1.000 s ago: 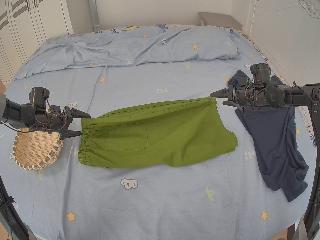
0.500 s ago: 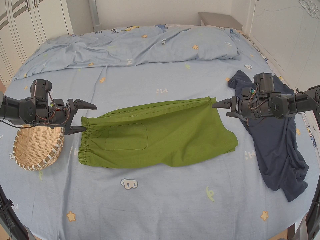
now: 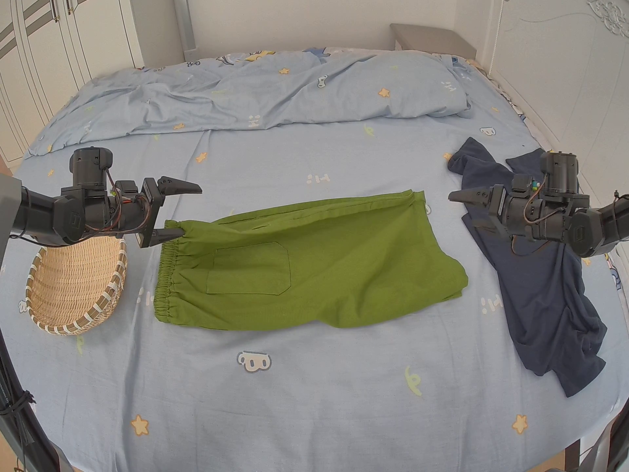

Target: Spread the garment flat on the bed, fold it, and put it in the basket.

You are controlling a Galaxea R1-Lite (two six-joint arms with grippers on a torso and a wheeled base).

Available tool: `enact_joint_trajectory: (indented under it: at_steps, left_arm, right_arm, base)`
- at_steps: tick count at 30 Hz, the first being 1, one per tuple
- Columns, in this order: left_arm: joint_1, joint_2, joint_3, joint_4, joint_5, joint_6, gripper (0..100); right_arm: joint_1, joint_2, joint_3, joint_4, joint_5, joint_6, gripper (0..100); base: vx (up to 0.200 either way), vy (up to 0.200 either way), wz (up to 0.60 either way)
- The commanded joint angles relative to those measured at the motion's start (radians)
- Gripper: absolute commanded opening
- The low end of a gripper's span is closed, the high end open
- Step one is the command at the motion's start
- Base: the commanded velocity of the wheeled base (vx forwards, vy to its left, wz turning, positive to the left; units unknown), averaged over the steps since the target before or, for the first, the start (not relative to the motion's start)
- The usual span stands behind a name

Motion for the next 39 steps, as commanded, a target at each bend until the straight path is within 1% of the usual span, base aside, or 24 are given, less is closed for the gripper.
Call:
enact_joint_trajectory:
  at_steps: [1,2,5,10,14,15,17,18,22,24,25,26,27,28,29,30,31,33,35,39]
  left_arm:
    - [0.001,0.135,-0.113,-0.056,0.023,-0.061,100]
    - [0.001,0.181,-0.176,-0.059,0.056,-0.078,100]
    - [0.006,0.209,-0.231,-0.059,0.107,-0.096,100]
    - [0.007,0.202,-0.228,-0.059,0.112,-0.101,100]
    - [0.006,0.173,-0.196,-0.053,0.11,-0.101,100]
    - [0.004,0.109,-0.13,-0.059,0.104,-0.098,100]
    - [0.009,0.046,-0.066,-0.064,0.101,-0.093,100]
    - [0.009,0.037,-0.058,-0.064,0.101,-0.093,100]
    - [0.042,-0.089,0.089,-0.08,0.096,-0.09,100]
    - [0.05,-0.118,0.161,-0.108,0.087,-0.089,100]
    - [0.05,-0.118,0.161,-0.108,0.087,-0.089,100]
    - [0.062,-0.138,0.25,-0.156,0.082,-0.083,100]
    - [0.068,-0.146,0.296,-0.183,0.079,-0.075,100]
    - [0.072,-0.15,0.322,-0.199,0.079,-0.067,100]
    - [0.075,-0.152,0.382,-0.234,0.078,-0.046,100]
    - [0.075,-0.152,0.382,-0.234,0.078,-0.046,100]
    - [0.076,-0.149,0.467,-0.283,0.069,0.008,100]
    - [0.073,-0.14,0.525,-0.329,0.058,0.079,100]
    - [0.068,-0.129,0.551,-0.372,0.059,0.126,100]
    - [0.065,-0.114,0.557,-0.401,0.058,0.14,100]
  right_arm:
    - [-0.048,-0.098,0.014,-0.004,0.028,0.013,100]
    - [-0.056,-0.117,0.015,-0.004,0.028,0.013,100]
    - [-0.059,-0.131,0.018,-0.004,0.028,0.013,100]
    - [-0.059,-0.131,0.018,-0.008,0.028,0.013,100]
    - [-0.059,-0.129,0.018,-0.008,0.028,0.013,100]
    - [-0.06,-0.129,0.018,-0.009,0.028,0.013,100]
    - [-0.059,-0.129,0.018,-0.008,0.028,0.013,100]
    - [-0.057,-0.129,0.02,-0.008,0.028,0.013,100]
    - [-0.053,-0.131,0.022,-0.008,0.028,0.013,100]
    - [-0.051,-0.131,0.023,-0.008,0.028,0.013,100]
    - [-0.051,-0.131,0.023,-0.008,0.028,0.013,100]
    - [-0.05,-0.132,0.028,-0.009,0.028,0.013,100]
    - [-0.048,-0.132,0.031,-0.009,0.028,0.013,100]
    - [-0.048,-0.132,0.032,-0.009,0.028,0.012,100]
    - [-0.045,-0.137,0.034,-0.009,0.028,0.012,100]
    - [-0.045,-0.137,0.034,-0.009,0.028,0.012,100]
    - [-0.04,-0.14,0.04,-0.009,0.028,0.012,100]
    - [-0.028,-0.14,0.048,-0.011,0.028,0.009,100]
    - [-0.02,-0.141,0.052,-0.009,0.028,0.007,100]
    - [-0.019,-0.141,0.055,-0.011,0.028,0.006,100]
  base:
    - [0.0,0.0,0.0]
    - [0.0,0.0,0.0]
    - [0.0,0.0,0.0]
    - [0.0,0.0,0.0]
    - [0.0,0.0,0.0]
    - [0.0,0.0,0.0]
    - [0.0,0.0,0.0]
    - [0.0,0.0,0.0]
    - [0.0,0.0,0.0]
    - [0.0,0.0,0.0]
    - [0.0,0.0,0.0]
    - [0.0,0.0,0.0]
    - [0.0,0.0,0.0]
    - [0.0,0.0,0.0]
    - [0.0,0.0,0.0]
    - [0.0,0.0,0.0]
    - [0.0,0.0,0.0]
    - [0.0,0.0,0.0]
    - [0.0,0.0,0.0]
    - [0.0,0.0,0.0]
